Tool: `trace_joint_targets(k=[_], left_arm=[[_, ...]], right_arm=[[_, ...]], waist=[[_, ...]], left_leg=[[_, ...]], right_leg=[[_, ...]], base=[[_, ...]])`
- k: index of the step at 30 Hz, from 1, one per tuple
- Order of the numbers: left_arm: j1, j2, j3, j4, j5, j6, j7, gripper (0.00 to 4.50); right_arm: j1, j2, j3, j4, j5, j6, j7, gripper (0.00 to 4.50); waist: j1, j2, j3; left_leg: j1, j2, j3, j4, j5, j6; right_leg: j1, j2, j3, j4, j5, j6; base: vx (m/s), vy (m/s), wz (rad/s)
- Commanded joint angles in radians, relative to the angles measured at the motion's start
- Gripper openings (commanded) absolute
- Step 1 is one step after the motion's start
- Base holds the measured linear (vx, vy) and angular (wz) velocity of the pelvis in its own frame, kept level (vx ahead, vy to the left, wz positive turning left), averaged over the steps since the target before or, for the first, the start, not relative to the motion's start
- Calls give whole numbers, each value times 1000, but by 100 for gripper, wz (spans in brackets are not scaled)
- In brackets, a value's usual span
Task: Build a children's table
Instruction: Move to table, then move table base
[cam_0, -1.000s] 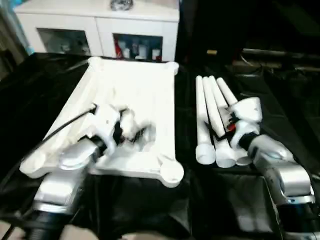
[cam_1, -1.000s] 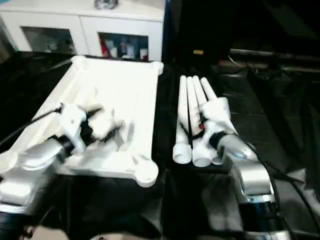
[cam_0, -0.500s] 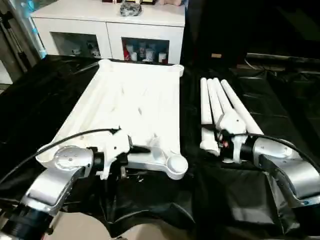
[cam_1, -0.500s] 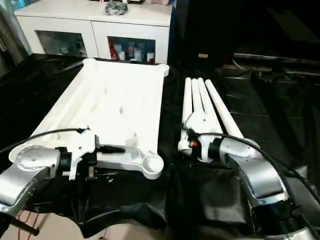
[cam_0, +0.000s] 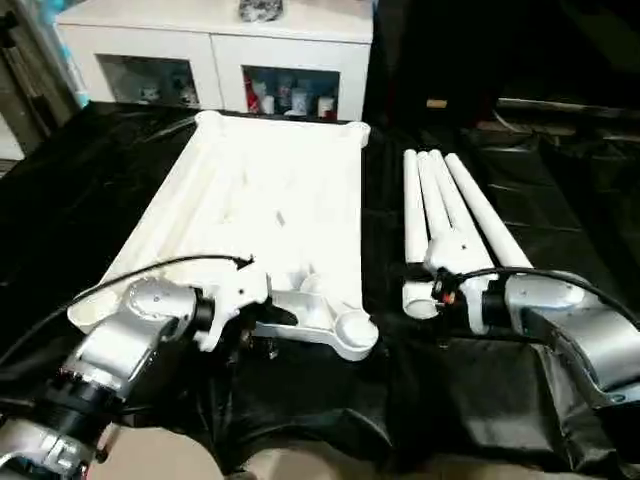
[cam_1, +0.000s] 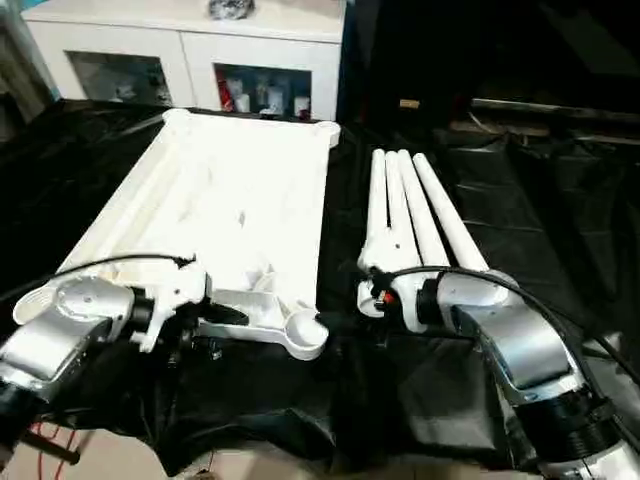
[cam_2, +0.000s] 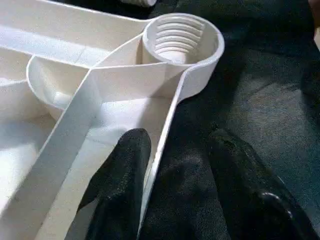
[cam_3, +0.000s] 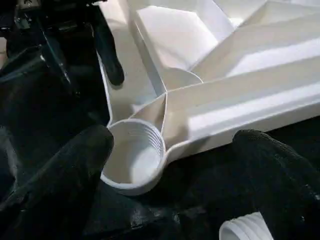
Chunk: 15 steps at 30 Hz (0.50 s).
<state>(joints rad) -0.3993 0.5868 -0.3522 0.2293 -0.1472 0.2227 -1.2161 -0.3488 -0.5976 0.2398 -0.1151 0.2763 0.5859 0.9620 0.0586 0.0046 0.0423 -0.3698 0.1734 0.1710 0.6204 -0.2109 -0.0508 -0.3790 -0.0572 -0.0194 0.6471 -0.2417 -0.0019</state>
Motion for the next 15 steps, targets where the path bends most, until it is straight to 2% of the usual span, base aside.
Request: trace_joint_targets(k=[1,15], left_arm=[[-23,-2,-15,37,34,-27,11,186],[-48,-21,-27,106,93,-84,23,79]], right_arm=[[-15,0,2,-11,-10,3,5,439],[-14,-2,19,-15,-15,3,15,439]], waist=[[2,-1,-54],[4,-3,-55]], left_leg=[[14,52,-16,-76,-88,37],[13,53,-16,-76,-81,35]], right_leg=[[42,-74,40,-69,54,-256],[43,-77,41,-68,64,-257]], base=[[0,0,0],[0,0,0]])
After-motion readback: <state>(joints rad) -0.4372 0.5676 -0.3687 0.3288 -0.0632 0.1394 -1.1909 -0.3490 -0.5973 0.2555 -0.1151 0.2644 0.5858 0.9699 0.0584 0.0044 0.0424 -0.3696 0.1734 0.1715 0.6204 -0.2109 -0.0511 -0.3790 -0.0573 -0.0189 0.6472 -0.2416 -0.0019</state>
